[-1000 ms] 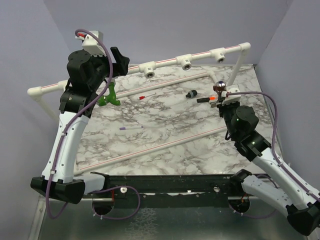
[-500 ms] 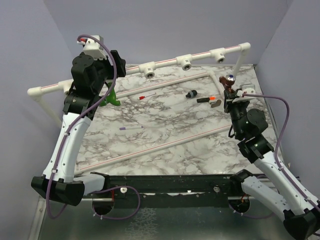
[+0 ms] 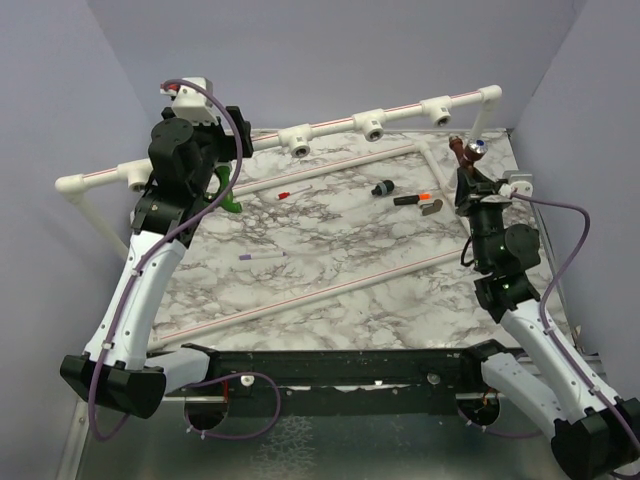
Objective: Install the water faucets
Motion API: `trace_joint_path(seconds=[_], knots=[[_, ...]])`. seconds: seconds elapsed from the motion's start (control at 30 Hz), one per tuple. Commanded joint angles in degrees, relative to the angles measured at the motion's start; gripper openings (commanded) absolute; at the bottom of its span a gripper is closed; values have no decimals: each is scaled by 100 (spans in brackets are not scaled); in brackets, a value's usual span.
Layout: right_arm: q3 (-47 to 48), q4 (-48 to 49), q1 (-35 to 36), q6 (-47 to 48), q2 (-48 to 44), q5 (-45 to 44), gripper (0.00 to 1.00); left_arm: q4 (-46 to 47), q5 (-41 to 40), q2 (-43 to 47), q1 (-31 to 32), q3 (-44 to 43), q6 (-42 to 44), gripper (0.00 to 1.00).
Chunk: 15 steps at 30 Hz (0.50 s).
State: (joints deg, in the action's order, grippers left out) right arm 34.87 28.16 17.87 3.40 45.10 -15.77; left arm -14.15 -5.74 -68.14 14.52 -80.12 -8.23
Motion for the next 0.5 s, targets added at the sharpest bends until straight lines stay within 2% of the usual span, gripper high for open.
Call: trace_joint_path(seconds=[0.0,0.2,0.47], knots=[[-45,787,-148,-219,138,638,1,-929,-257,-86,165,312,-3,85],[-78,1128,-377,-259,317,1212,1,-941,-584,-104,367,345,161,85],[67,1176,-482,77,436,1551,1,-940,-782,-140,479,361,255,86]])
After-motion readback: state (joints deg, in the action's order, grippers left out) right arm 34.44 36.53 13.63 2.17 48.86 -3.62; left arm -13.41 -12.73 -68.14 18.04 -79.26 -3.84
